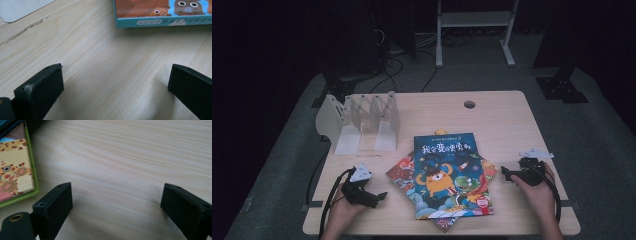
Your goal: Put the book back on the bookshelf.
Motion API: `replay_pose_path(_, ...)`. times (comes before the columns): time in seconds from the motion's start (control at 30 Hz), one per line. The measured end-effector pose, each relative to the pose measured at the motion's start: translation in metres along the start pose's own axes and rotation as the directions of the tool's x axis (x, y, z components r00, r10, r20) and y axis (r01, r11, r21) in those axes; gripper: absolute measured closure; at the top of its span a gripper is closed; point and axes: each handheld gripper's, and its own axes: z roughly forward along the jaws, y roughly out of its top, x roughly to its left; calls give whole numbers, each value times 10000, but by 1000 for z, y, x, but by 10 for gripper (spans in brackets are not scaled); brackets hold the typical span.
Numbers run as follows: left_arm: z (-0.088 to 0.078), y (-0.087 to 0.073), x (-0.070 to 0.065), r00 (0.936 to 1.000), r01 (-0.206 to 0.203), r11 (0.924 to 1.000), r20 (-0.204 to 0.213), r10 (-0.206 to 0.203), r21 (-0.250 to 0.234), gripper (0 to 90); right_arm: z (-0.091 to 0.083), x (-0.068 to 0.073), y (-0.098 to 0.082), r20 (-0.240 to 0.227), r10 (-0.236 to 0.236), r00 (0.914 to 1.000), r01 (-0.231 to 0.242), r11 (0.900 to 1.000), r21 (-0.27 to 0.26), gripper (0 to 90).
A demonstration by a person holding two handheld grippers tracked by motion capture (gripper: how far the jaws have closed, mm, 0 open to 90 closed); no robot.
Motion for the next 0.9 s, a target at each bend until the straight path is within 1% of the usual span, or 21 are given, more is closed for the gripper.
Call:
replay_pose_path(0.4,0,0,0,10000,-1,10000,1,1,1,0,0,0,0,-38,-22,10000,22,10000,7,101)
replay_pose_path(0.47,0,0,0,10000,-1,10000,3,1,4,0,-1,-1,0,-36,-32,10000,31,10000,-92,142)
replay_pose_path(0.5,0,0,0,10000,0,10000,1,0,0,0,-1,-2,1,-37,-18,10000,18,10000,-54,164)
replay_pose_path(0.57,0,0,0,10000,-1,10000,1,1,1,0,-3,-3,1,-33,-20,10000,20,10000,-53,234)
replay_pose_path(0.73,0,0,0,10000,-1,10000,2,1,2,0,-6,-5,4,-159,72,9998,-74,9999,-82,253)
replay_pose_path(0.8,0,0,0,10000,-1,10000,1,1,2,0,-8,-6,9,-225,77,9997,-82,9998,-200,260)
replay_pose_path(0.87,0,0,0,10000,0,10000,3,0,2,0,-9,-6,10,-282,102,9996,-108,9997,-204,260)
replay_pose_path(0.9,0,0,0,10000,-1,10000,1,1,-1,0,-10,-5,14,-418,135,9990,-146,9996,-246,262)
